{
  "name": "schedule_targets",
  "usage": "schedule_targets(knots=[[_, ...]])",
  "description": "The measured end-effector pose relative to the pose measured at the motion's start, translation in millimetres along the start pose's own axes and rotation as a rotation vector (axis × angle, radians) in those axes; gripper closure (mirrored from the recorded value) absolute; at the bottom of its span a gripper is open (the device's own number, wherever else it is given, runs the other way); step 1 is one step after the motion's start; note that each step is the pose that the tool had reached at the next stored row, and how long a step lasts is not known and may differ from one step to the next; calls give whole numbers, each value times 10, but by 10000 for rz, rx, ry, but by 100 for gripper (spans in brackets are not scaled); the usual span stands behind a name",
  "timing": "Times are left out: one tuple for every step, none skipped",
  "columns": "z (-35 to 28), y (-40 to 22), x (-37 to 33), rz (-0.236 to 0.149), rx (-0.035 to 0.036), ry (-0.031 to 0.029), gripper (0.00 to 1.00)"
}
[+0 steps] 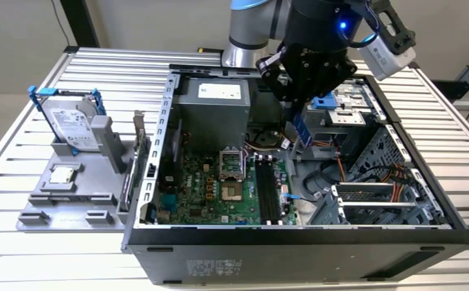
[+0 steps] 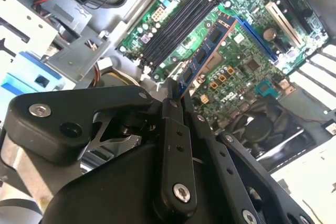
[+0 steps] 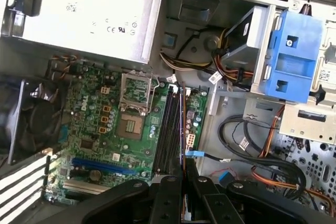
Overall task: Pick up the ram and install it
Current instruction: 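Insert the ram into the slot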
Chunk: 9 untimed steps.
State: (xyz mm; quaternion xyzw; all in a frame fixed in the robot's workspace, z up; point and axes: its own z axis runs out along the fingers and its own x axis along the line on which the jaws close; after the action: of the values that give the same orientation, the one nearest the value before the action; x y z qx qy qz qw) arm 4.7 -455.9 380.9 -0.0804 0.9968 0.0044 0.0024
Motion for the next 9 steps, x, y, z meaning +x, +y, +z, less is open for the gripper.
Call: schedule_targets(knots=[[-1,0,0,79,1,0,100],[-1,0,0,168,2,-1,100],[-1,0,0,245,3,-1,100],[-1,0,0,329,4,-2,100],[-1,0,0,414,4,-3,100],[-1,0,0,495,4,-3,100],[-1,0,0,576,4,-4,100],[-1,0,0,657,5,-5,100],[-1,0,0,740,6,-5,100]])
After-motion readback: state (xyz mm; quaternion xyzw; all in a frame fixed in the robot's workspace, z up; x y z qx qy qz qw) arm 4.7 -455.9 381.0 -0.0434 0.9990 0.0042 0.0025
